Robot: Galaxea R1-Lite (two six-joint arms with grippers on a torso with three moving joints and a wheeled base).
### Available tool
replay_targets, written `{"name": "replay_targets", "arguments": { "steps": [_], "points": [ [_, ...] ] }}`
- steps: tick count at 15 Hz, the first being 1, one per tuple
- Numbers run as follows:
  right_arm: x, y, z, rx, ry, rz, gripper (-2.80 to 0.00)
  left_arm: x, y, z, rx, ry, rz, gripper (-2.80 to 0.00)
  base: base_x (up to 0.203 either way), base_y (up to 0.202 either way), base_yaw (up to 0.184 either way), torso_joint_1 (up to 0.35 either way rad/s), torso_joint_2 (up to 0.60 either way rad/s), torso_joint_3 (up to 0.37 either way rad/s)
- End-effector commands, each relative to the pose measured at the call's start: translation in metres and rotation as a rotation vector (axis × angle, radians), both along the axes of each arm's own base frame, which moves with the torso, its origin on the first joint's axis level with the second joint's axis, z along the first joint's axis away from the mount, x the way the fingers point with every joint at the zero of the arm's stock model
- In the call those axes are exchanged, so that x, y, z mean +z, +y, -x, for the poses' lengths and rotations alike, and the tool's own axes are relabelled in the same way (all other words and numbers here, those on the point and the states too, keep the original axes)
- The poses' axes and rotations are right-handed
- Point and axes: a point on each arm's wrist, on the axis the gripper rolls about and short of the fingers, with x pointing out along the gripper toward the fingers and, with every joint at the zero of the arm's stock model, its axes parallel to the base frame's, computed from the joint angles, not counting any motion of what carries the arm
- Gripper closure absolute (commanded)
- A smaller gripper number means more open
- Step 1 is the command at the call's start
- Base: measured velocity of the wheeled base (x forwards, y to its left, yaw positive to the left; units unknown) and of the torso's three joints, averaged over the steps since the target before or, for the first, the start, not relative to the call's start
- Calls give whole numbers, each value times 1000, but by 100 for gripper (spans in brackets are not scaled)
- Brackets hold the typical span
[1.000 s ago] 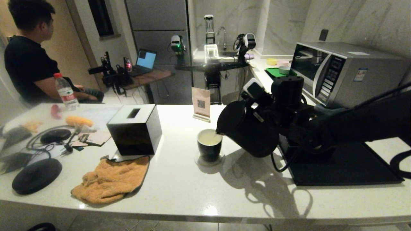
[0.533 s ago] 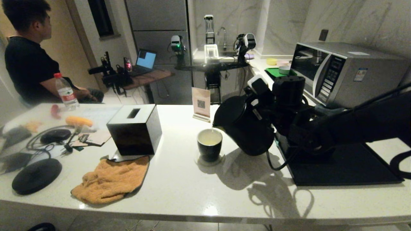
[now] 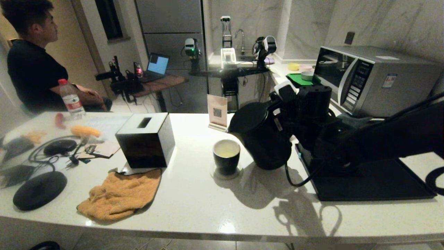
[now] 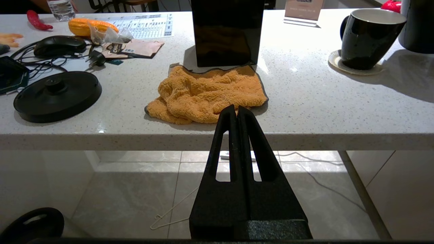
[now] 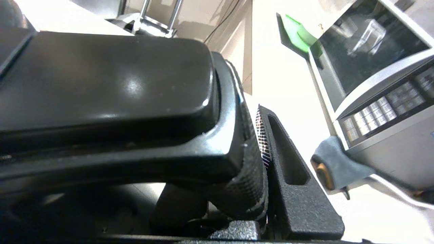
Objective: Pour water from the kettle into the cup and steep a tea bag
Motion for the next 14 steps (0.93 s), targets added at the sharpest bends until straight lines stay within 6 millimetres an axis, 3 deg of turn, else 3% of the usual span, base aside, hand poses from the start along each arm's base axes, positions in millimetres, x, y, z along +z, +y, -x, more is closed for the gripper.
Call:
{"name": "replay_targets", "arguments": {
  "steps": [1, 5, 9, 14],
  "points": [
    [10, -4, 3, -9, -24, -50, 0, 0, 0, 0, 0, 0, 0, 0, 0, 0, 0, 0, 0, 0],
    [31, -29, 5, -60, -67, -127, 0, 0, 0, 0, 0, 0, 0, 0, 0, 0, 0, 0, 0, 0],
    [55, -71, 8, -154, -87, -198, 0, 0, 0, 0, 0, 0, 0, 0, 0, 0, 0, 0, 0, 0],
    [69, -135, 12, -325, -70, -329, 0, 0, 0, 0, 0, 0, 0, 0, 0, 0, 0, 0, 0, 0]
  ]
}}
